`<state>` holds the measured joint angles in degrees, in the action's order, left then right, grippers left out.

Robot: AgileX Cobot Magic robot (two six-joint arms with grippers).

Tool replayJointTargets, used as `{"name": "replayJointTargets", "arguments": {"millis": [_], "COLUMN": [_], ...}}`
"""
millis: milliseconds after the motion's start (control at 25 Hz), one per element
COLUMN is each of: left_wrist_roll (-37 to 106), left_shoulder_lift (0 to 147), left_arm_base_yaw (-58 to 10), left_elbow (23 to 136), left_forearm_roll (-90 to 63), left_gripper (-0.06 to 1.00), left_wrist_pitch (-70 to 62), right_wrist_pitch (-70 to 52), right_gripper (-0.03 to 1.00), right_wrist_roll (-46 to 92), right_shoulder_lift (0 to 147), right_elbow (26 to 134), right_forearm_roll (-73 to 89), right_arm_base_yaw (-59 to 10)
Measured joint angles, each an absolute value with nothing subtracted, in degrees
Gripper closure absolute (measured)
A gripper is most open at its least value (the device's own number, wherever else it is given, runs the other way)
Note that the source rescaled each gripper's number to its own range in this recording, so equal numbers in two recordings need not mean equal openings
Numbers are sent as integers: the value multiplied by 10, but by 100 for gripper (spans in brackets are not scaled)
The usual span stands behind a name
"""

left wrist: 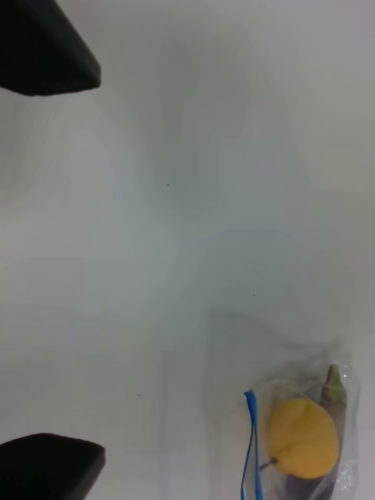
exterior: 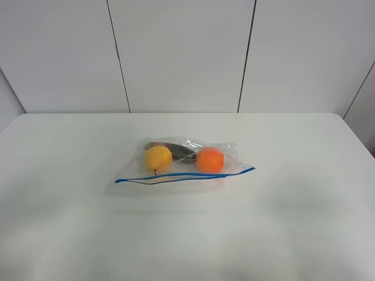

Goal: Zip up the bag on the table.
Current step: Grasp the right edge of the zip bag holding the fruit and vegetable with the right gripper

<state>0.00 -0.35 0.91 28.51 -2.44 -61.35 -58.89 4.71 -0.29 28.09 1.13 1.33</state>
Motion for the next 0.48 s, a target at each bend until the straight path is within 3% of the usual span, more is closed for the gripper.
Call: {"name": "replayJointTargets", "arguments": {"millis": [280, 480], "left_wrist_roll": [0, 0], "left_shoulder_lift": [-4, -4], "left_arm_base_yaw": [9, 9], "left_elbow": [285, 285], "left_forearm_roll": [-24, -24], "left_gripper": [-6, -6], "left_wrist_pitch": [-613, -613], "right_wrist_pitch": [-588, -578], "right_gripper": [-2, -2], "right_wrist_roll": [47, 47], "right_shoulder_lift": [5, 140], "right_elbow": [289, 372], "right_forearm_roll": [9, 12], "right_arm_base_yaw": [13, 13]}}
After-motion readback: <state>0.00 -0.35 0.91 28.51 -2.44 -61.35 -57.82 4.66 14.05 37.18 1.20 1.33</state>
